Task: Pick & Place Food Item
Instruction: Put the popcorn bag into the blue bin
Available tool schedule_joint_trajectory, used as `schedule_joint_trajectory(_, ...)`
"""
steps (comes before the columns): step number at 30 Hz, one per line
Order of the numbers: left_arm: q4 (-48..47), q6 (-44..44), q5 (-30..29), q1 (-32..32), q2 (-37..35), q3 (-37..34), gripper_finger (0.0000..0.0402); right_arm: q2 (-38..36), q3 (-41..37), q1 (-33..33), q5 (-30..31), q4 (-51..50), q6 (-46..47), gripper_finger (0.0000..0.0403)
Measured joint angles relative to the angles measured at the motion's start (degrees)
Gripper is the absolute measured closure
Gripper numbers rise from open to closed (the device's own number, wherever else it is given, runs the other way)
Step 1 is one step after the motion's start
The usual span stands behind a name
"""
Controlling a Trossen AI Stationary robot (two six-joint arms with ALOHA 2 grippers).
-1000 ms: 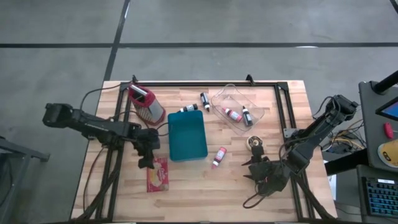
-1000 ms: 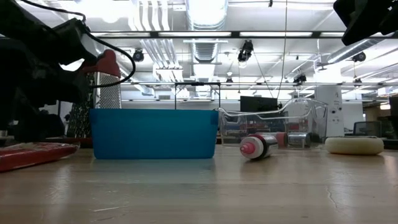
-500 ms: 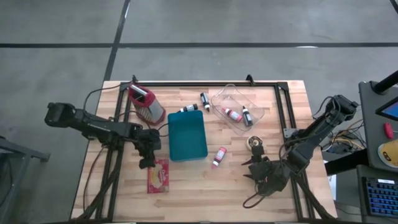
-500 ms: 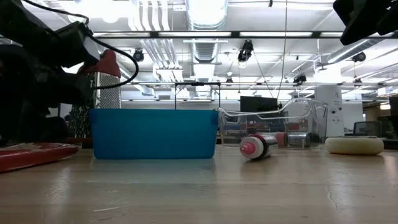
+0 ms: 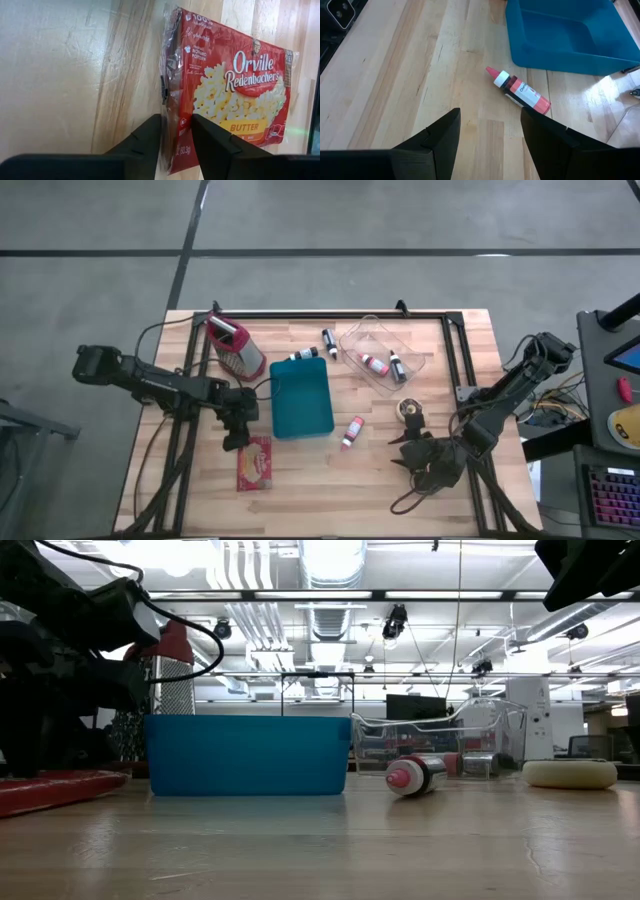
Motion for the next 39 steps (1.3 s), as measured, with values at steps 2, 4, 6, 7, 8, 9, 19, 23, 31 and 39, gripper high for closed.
schedule_joint_trajectory(2,0.0,0.2,0.0,0.0,0.0,0.0,0.0291,0.0,0.0,0.0,0.0,0.0,0.1,0.0197)
schedule_joint_trajectory(4,0.0,0.5,0.0,0.0,0.0,0.0,0.0293,0.0,0.0,0.0,0.0,0.0,0.1,0.0197)
schedule_joint_trajectory(6,0.0,0.7,0.0,0.0,0.0,0.0,0.0294,0.0,0.0,0.0,0.0,0.0,0.2,0.0197)
schedule_joint_trajectory(7,0.0,0.9,0.1,0.0,0.0,0.0,0.0294,0.0,0.0,0.0,0.0,0.0,0.2,0.0197)
schedule_joint_trajectory(8,0.0,1.0,0.1,0.0,0.0,0.0,0.0294,0.0,0.0,0.0,0.0,0.0,0.2,0.0197)
schedule_joint_trajectory(9,0.1,1.0,0.1,0.0,0.0,0.0,0.0294,0.0,0.0,0.0,0.0,0.0,0.2,0.0197)
schedule_joint_trajectory(19,-0.3,1.7,1.6,0.0,-0.5,0.3,0.0294,0.0,0.0,0.0,-0.1,0.0,0.1,0.0197)
schedule_joint_trajectory(23,-0.3,2.0,4.5,-0.1,-0.5,1.3,0.0294,0.0,0.0,0.0,-0.3,0.0,0.1,0.0197)
schedule_joint_trajectory(31,-0.1,2.5,6.5,0.0,-0.6,1.9,0.0294,0.0,0.0,0.0,-0.5,0.1,0.2,0.0197)
schedule_joint_trajectory(39,-0.1,2.7,9.8,0.0,-0.7,2.0,0.0295,0.0,0.0,0.0,-1.3,0.1,0.1,0.0197)
